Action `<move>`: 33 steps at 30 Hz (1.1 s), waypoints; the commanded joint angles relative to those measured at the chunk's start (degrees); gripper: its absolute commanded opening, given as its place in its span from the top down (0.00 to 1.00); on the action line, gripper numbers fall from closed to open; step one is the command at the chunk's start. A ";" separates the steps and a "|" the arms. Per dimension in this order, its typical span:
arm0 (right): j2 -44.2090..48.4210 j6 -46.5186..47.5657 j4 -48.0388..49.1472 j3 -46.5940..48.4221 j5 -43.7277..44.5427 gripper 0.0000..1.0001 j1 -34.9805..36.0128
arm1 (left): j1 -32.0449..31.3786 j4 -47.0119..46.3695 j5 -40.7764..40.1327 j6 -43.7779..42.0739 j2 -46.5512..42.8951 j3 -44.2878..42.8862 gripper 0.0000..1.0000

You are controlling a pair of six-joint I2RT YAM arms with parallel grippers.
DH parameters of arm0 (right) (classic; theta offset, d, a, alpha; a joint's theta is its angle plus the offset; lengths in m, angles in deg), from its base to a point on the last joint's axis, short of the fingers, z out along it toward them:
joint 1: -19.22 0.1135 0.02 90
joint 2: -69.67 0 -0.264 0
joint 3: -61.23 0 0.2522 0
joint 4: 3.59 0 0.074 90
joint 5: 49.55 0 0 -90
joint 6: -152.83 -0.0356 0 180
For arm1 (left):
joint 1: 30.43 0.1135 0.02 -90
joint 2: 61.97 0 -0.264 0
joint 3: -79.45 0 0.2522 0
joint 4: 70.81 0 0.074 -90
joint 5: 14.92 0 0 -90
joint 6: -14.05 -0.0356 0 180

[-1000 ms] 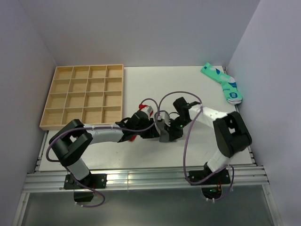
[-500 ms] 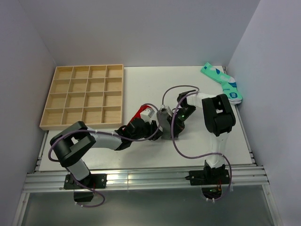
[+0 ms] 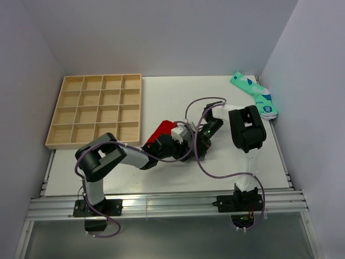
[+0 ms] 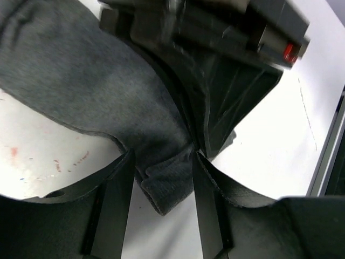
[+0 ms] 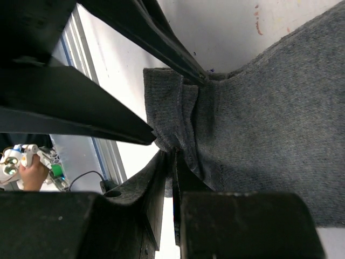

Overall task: Roll the socks
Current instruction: Roll the sock at the center of the board.

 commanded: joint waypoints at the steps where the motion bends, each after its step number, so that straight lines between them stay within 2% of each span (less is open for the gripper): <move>1: -0.71 -0.02 -1.59 1.75 -1.15 0.86 -0.74 | -0.37 -5.24 4.59 -1.45 1.40 -1.69 0.48; 20: 0.43 -8.54 4.04 1.05 1.05 0.87 -2.68 | -0.28 -10.95 11.62 2.59 5.80 0.16 0.48; 33: 1.40 -12.85 6.24 0.69 2.01 0.87 -3.47 | -0.28 -10.95 9.70 3.21 6.06 1.74 0.49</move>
